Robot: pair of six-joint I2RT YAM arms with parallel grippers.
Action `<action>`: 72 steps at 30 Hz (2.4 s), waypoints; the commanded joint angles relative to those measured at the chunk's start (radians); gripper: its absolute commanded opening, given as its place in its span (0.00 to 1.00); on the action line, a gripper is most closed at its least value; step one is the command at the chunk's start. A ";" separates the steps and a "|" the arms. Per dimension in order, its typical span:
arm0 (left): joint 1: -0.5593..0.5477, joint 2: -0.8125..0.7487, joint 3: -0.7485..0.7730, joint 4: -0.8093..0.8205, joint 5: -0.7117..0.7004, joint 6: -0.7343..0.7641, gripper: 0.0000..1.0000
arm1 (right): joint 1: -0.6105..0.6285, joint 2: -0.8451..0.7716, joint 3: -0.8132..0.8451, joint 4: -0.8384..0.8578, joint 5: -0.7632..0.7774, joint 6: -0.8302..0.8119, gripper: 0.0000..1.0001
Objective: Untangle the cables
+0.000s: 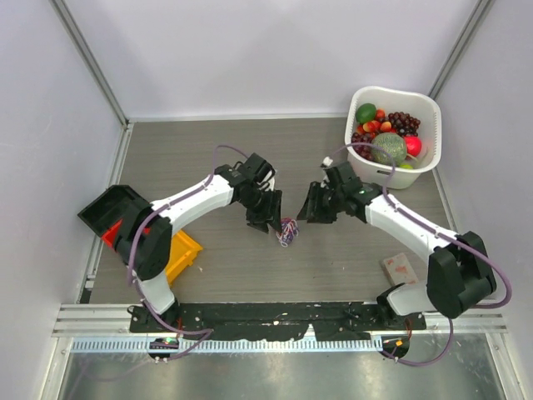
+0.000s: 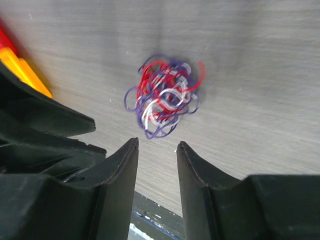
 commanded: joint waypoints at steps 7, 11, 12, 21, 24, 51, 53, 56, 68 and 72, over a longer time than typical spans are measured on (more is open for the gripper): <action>0.074 0.122 0.019 0.228 0.196 -0.167 0.49 | -0.204 0.093 0.015 0.110 -0.310 0.071 0.45; 0.075 0.142 0.023 0.256 0.206 -0.193 0.45 | -0.205 0.103 -0.004 0.108 -0.348 0.049 0.47; 0.075 0.149 0.025 0.264 0.212 -0.199 0.43 | -0.204 0.105 -0.021 0.125 -0.357 0.048 0.48; 0.075 0.177 0.028 0.252 0.205 -0.197 0.26 | -0.164 0.134 -0.075 0.157 -0.405 0.022 0.49; 0.075 0.169 0.026 0.227 0.179 -0.182 0.36 | -0.153 0.145 -0.069 0.156 -0.402 0.015 0.49; 0.103 0.155 -0.056 0.357 0.217 -0.253 0.27 | -0.126 0.244 -0.009 0.148 -0.379 -0.040 0.54; 0.103 0.157 -0.066 0.370 0.217 -0.256 0.26 | -0.126 0.241 -0.014 0.150 -0.379 -0.038 0.54; 0.103 0.168 -0.058 0.382 0.225 -0.266 0.19 | -0.126 0.238 -0.012 0.146 -0.379 -0.032 0.54; 0.092 0.018 -0.067 0.367 0.284 -0.279 0.00 | 0.023 0.229 0.011 0.195 -0.224 0.043 0.52; 0.089 -0.110 -0.084 0.338 0.265 -0.280 0.00 | 0.064 0.199 -0.046 0.225 -0.078 0.145 0.16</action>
